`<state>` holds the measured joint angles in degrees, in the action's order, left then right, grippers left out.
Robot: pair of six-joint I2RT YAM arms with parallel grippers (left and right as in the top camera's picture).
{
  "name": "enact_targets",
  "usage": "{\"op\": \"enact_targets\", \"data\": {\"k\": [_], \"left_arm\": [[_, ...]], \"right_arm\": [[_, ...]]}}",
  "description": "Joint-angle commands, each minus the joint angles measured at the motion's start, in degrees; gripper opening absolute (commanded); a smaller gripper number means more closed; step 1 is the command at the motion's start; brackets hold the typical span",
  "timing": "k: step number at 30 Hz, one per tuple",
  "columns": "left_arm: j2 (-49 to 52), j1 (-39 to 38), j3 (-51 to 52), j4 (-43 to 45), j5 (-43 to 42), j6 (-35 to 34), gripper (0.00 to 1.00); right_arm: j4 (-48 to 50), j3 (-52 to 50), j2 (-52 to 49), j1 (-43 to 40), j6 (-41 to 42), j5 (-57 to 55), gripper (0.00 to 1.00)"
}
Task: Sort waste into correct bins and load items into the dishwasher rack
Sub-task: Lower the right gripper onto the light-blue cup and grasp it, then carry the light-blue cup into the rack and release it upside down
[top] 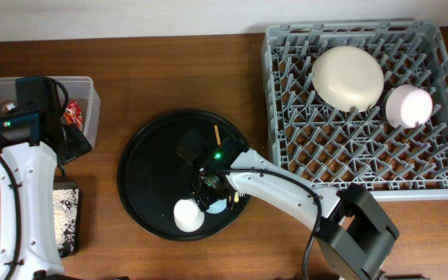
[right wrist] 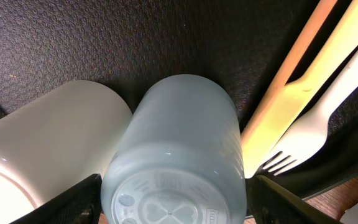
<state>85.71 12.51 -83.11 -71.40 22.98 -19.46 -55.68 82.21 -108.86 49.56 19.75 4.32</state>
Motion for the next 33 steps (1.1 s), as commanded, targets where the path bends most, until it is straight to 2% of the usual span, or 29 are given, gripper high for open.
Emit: {"op": "enact_targets", "data": {"k": [1,3,6,9,16,21,24,27,30,33], "left_arm": [[-0.44,0.13,-0.42,-0.07,0.59,-0.15,0.99],[-0.44,0.13,-0.42,-0.07,0.59,-0.15,0.99],[-0.44,0.13,-0.42,-0.09,0.59,-0.15,0.99],[-0.44,0.13,-0.42,-0.07,0.59,-0.15,0.99],[-0.44,0.13,-0.42,-0.07,0.59,-0.15,0.99],[-0.44,0.13,-0.42,-0.07,0.59,-0.15,0.99],[-0.44,0.13,-0.42,-0.07,0.59,-0.15,0.99],[-0.44,0.13,-0.42,-0.07,0.59,-0.15,0.99],[-0.44,0.13,-0.42,-0.07,0.59,-0.15,0.99],[-0.44,0.13,-0.42,-0.07,0.59,-0.15,0.99]], "right_arm": [[0.68,-1.33,-0.55,0.35,0.52,-0.52,0.79],[0.94,-1.57,-0.55,0.33,0.52,-0.5,0.77],[1.97,-1.57,-0.55,0.31,0.5,-0.52,0.69],[2.01,-1.53,-0.52,0.31,0.52,-0.5,0.55],[-0.94,5.81,1.92,0.31,0.5,0.15,0.55],[-7.04,7.91,10.32,-1.86,0.52,0.13,0.55],[-15.19,9.51,18.8,-9.94,0.5,-0.15,0.55],[-21.92,9.51,26.16,-24.22,-1.6,-1.62,0.55],[-27.98,9.51,28.61,-45.44,-4.52,-3.61,0.56],[-26.84,9.46,26.97,-60.39,-4.96,-4.0,0.56]]}}
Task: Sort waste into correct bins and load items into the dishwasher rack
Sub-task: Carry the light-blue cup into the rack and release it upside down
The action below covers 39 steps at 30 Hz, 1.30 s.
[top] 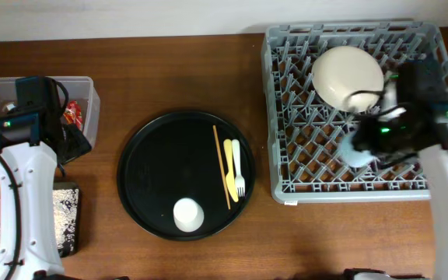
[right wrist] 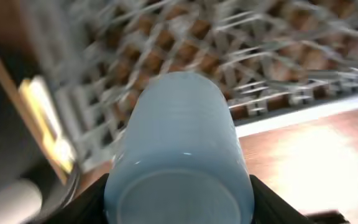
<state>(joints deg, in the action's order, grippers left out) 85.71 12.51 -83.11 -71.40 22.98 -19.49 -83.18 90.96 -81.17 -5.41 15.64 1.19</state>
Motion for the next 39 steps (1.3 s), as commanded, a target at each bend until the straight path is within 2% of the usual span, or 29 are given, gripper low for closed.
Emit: {"op": "enact_targets", "data": {"k": [1,2,7,10,27,34,36,38,39], "left_arm": [[-0.44,0.13,-0.42,-0.07,0.59,-0.13,0.99],[-0.44,0.13,-0.42,-0.07,0.59,-0.13,0.99],[-0.44,0.13,-0.42,-0.07,0.59,-0.13,0.99],[-0.44,0.13,-0.42,-0.07,0.59,-0.13,0.99],[-0.44,0.13,-0.42,-0.07,0.59,-0.13,0.99],[-0.44,0.13,-0.42,-0.07,0.59,-0.13,0.99],[-0.44,0.13,-0.42,-0.07,0.59,-0.13,0.99],[-0.44,0.13,-0.42,-0.07,0.59,-0.13,0.99],[-0.44,0.13,-0.42,-0.07,0.59,-0.15,0.99]], "right_arm": [[1.16,0.72,-1.73,-8.26,-0.85,-2.14,0.56],[2.08,0.72,-4.61,-10.56,-0.83,-5.01,0.56],[6.16,0.72,-15.28,-10.95,-0.83,-7.93,0.56],[8.48,0.72,-18.29,-12.15,-1.9,-7.69,0.56],[15.28,-4.83,-18.86,-13.79,-2.08,-4.66,0.55],[17.68,-7.41,-22.12,-13.79,-1.68,-4.44,0.56],[17.75,-7.41,-22.12,-13.79,-1.7,-4.44,0.66],[17.97,-7.17,-22.05,-13.79,-1.73,-4.42,0.86],[17.16,-5.73,-22.05,-13.79,-1.7,-4.42,0.91]]}}
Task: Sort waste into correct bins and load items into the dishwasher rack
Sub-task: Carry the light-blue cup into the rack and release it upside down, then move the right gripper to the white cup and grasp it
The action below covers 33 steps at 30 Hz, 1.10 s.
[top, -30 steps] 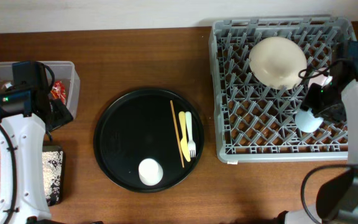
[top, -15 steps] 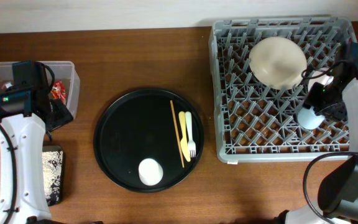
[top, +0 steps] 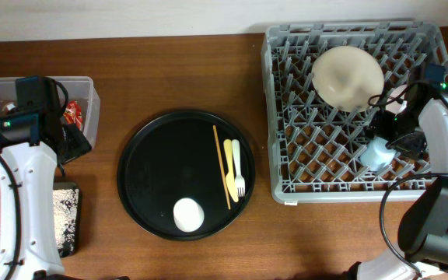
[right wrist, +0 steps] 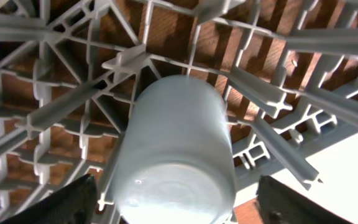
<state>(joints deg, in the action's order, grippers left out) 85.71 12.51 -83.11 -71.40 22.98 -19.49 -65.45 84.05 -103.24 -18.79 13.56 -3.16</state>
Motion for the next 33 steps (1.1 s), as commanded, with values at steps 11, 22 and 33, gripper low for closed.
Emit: {"op": "enact_targets", "data": {"k": [11,22,33], "left_arm": [[-0.44,0.13,-0.42,-0.07,0.59,-0.13,0.99],[-0.44,0.13,-0.42,-0.07,0.59,-0.13,0.99],[-0.44,0.13,-0.42,-0.04,0.59,-0.13,0.99]], "right_arm": [[-24.48,25.03,2.51,10.75,-10.36,18.47,0.9],[-9.42,14.4,2.01,66.53,-5.49,19.15,0.98],[14.43,0.7,-0.57,76.98,8.28,7.32,0.98]]}}
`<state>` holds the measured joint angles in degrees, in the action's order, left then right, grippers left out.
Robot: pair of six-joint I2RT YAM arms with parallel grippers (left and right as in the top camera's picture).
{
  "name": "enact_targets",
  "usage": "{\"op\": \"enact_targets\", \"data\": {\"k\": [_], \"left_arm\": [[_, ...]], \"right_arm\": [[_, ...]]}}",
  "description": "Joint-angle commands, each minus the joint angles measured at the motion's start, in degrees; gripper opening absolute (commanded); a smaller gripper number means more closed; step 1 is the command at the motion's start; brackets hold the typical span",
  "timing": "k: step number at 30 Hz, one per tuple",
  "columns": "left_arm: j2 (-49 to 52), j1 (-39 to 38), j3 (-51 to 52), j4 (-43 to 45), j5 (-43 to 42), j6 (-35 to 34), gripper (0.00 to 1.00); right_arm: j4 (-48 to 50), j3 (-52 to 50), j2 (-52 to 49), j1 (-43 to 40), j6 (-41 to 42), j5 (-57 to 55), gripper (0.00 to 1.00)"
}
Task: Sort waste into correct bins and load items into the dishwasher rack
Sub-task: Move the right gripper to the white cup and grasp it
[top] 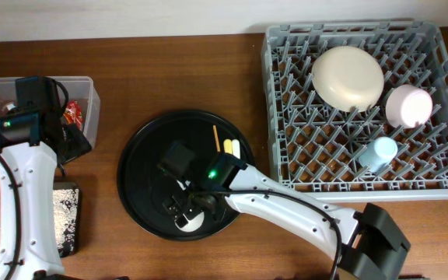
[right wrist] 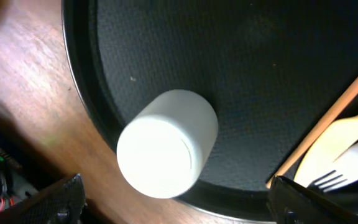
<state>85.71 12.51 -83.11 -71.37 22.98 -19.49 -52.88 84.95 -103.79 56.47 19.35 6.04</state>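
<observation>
A white cup lies on its side near the front rim of the black round tray. My right gripper hovers over it, open wide, one finger on each side and not touching the cup. Right of the cup lie a wooden chopstick and a pale plastic fork. The grey dishwasher rack holds a light blue cup, a cream bowl and a pink cup. My left gripper hangs over the clear bin; its fingers do not show.
At the far left stands a clear bin with a red wrapper inside. Below it sits a dark bin with speckled contents. My right arm crosses the table from the front right to the tray.
My right gripper has left the blue cup standing in the rack's front right and is now back over the tray, open around the white cup. The left arm has not moved.
My right gripper first had the blue cup between its fingers on the tray, beside the white cup. Then it held that cup over the rack. Then the cup stood among the rack's pins between opened fingers. Now the gripper is over the white cup.
</observation>
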Motion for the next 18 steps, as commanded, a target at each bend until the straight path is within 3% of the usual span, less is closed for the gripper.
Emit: {"op": "enact_targets", "data": {"k": [1,15,18], "left_arm": [[-0.44,0.13,-0.42,-0.09,0.59,-0.13,0.99],[-0.44,0.13,-0.42,-0.09,0.59,-0.13,0.99],[-0.44,0.13,-0.42,-0.09,0.59,-0.13,0.99]], "right_arm": [[3.26,-0.2,-0.46,2.45,2.43,-1.84,0.98],[6.43,-0.22,-10.82,4.31,2.4,-6.75,0.99],[5.55,-0.2,-10.82,4.31,2.4,-6.73,0.88]]}}
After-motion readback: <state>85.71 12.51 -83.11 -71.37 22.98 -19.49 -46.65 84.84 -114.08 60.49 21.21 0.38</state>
